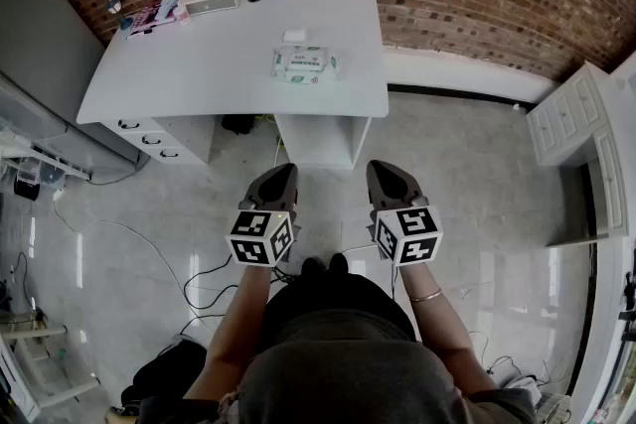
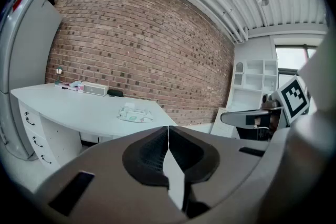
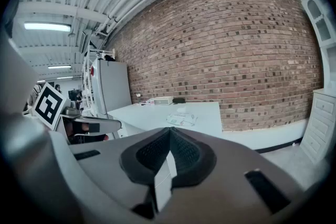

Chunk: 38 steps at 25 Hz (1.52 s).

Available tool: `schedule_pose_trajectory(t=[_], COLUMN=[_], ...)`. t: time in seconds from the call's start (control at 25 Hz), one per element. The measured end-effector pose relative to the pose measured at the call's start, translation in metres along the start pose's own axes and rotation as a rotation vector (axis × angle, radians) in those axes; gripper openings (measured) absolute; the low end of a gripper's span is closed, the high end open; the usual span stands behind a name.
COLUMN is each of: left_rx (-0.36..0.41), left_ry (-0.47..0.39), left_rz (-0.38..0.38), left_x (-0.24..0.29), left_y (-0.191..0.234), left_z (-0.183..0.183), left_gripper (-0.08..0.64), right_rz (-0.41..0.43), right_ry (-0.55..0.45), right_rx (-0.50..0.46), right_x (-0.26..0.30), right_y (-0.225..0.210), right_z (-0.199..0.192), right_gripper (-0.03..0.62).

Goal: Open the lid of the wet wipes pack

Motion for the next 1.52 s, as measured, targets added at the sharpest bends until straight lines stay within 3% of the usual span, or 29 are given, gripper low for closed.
schedule_pose_trajectory(t=[0.6,0.76,0.88,1.52], left_rx=[0.067,0.079,0.079,0.046], left_ry=[0.005,0.01,0.014,0.049], left_rz=[0.042,0.056,0.066,0.143], left_x=[0.014,0.015,0.015,0.021], left_y=[-0.014,-0.016,-0.019,0.0], left_z=[0.006,0.009,0.009,0.006], left_gripper=[0.032,0.097,0.122,0.16], right_rz=[0.053,0.038,0.038,0.075], right_ry=[-0.013,-0.023,-0.019,0.013], right_rx=[0.011,0.009,0.017,0.057], right_x=[-0.003,-0.002,-0.001,0.022], right_y=[-0.018,-0.023,-0.027,-0.039], right_z=[0.002,0.004,0.003,0.003], right_gripper=[0.006,0.008,0.048,0.094])
Point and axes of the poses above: the fingertips, and each gripper's own axes: x forward along the fingers, y to its left, z out of its top, the point moved 5 cm from there along -x, backward along the fingers, and after that the axes turned 11 degrees about x, right-handed, at the moved point
